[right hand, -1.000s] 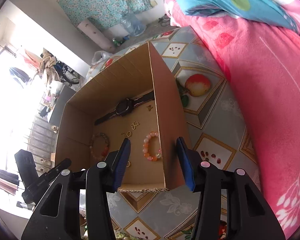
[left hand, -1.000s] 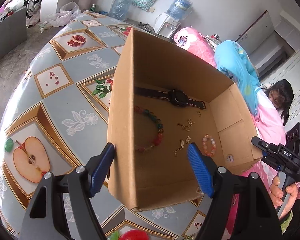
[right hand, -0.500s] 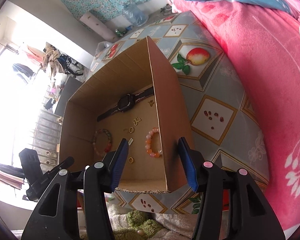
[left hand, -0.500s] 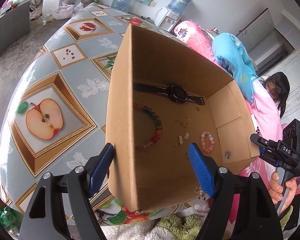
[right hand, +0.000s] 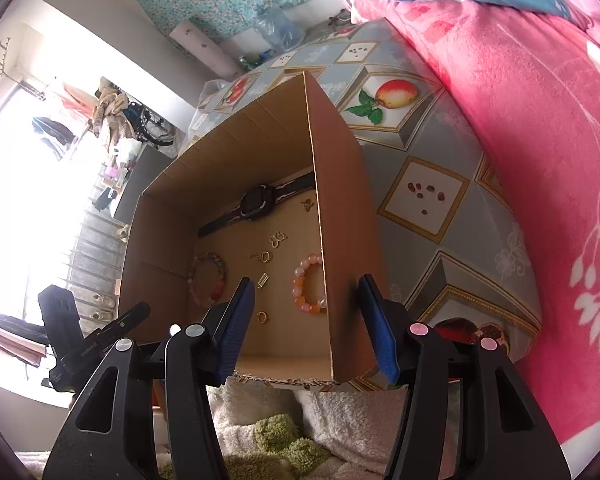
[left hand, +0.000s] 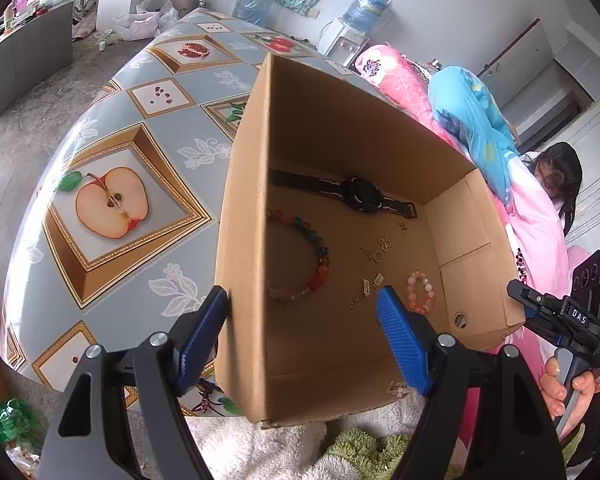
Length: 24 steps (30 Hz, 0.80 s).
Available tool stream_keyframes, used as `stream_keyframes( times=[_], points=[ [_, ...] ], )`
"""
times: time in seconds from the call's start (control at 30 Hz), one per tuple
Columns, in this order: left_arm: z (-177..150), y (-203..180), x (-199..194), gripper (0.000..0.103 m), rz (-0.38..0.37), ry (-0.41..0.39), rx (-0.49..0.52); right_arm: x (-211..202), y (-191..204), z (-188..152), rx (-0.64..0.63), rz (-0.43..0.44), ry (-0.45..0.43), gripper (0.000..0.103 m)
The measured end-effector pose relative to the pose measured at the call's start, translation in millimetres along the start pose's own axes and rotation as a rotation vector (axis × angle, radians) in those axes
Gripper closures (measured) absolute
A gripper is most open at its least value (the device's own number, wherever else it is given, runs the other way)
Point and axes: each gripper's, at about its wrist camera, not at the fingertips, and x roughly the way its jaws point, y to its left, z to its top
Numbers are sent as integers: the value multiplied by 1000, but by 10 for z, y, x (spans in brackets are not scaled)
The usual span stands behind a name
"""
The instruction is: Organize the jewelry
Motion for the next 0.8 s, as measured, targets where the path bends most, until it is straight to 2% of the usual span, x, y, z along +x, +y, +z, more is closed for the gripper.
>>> stream_keyframes(
  times=[0.13, 0.27, 0.4, 0.47, 0.6, 0.67, 0.8],
  points=[
    [-81, -49, -56, 28, 25, -39, 43, -48, 54, -68, -24, -21, -43, 49],
    [-191, -148, -271, 27, 118, -164, 102, -278, 116, -169, -70, -68, -143, 39],
    [-358, -252, -579, 10, 173, -320, 142, -560, 238, -377, -177, -145, -260, 27],
    [-456, -309, -717, 6, 211, -394, 165, -632, 296, -503, -223, -174, -297, 19],
    [-620, -362, -865, 6, 260, -449, 162, -561, 379, -727, -288, -229, -287, 9],
    [-700, -362, -879, 6, 287, -455, 136, -432, 422, -834, -310, -250, -255, 8],
    [-858, -388, -762, 6, 410, -440, 107, -108, 554, -1005, -381, -300, -182, 8]
  ],
)
